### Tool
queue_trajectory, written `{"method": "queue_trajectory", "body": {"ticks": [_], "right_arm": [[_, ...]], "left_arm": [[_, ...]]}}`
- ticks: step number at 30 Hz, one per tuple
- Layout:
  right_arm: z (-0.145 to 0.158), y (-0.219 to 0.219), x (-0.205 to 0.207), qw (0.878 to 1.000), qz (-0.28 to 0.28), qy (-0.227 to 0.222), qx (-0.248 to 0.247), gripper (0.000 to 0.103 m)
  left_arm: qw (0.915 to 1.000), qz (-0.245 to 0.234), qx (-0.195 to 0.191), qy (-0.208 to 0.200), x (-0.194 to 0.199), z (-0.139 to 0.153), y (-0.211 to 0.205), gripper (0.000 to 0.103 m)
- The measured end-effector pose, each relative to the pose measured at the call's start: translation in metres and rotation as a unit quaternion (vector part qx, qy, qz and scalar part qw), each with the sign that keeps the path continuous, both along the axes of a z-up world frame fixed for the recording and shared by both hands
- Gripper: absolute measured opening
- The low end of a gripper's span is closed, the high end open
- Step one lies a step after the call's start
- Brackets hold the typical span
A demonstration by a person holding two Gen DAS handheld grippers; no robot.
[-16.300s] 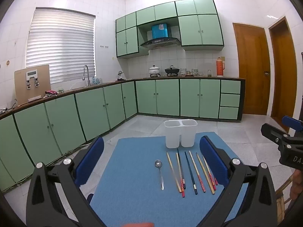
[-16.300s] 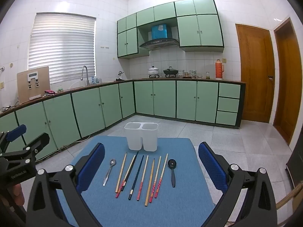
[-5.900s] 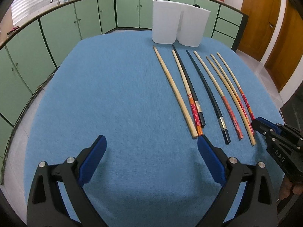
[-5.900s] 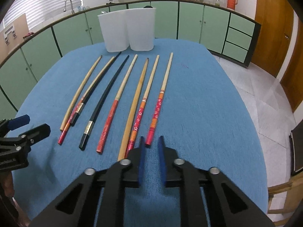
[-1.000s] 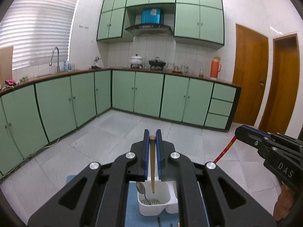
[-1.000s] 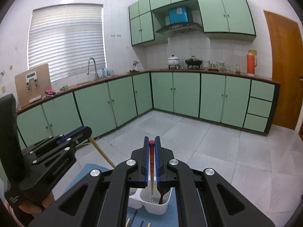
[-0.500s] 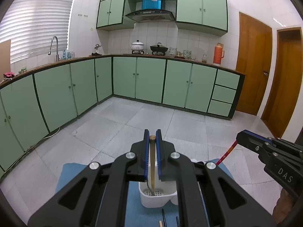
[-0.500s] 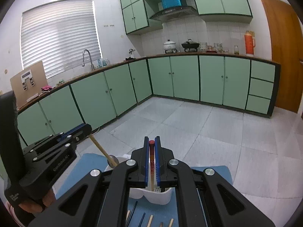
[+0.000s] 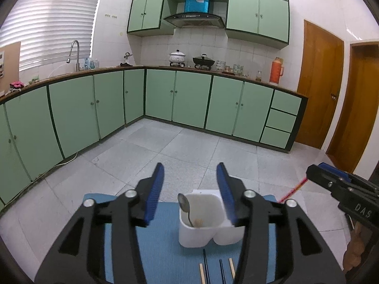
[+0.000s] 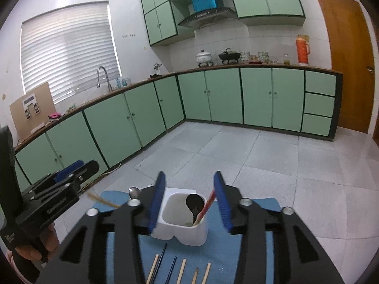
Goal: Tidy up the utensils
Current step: 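Open both tools to release the chopsticks and withdraw from the holder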
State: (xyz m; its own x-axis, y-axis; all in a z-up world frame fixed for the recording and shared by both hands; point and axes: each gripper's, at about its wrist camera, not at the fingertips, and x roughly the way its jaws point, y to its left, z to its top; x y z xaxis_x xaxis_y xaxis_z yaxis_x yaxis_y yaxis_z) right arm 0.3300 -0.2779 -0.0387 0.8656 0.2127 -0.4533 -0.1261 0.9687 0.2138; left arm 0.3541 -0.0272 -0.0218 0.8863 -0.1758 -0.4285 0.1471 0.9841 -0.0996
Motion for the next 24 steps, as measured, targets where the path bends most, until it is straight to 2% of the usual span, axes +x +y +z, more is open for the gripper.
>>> {"method": "queue_trajectory", "body": {"ticks": [3, 5, 8, 13, 16, 24], "right_arm": [[0.002, -0.006, -0.01, 1.0, -0.009, -0.007, 0.002, 0.052], [0.003, -0.008, -0.02, 1.0, -0.015, -0.013, 0.006, 0.061], [0.002, -0.012, -0.04, 0.999, -0.025, -0.025, 0.009, 0.07], [-0.006, -0.01, -0.071, 0.999, -0.031, -0.033, 0.006, 0.083], [-0.018, -0.006, -0.092, 0.999, -0.035, -0.027, 0.007, 0.087], [-0.055, 0.002, -0.138, 0.999, -0.039, 0.008, -0.004, 0.088]], "left_arm": [[1.0, 0.002, -0.003, -0.006, -0.014, 0.001, 0.005, 0.06], [0.9999, 0.003, -0.007, -0.011, -0.024, 0.001, 0.009, 0.07], [0.9998, 0.005, -0.012, -0.015, -0.042, -0.001, 0.015, 0.078], [0.9998, 0.008, -0.014, -0.011, -0.071, -0.011, 0.022, 0.087], [1.0, 0.003, -0.007, -0.002, -0.09, -0.021, 0.023, 0.088], [0.9992, -0.013, 0.015, 0.034, -0.133, -0.054, 0.023, 0.09]]}}
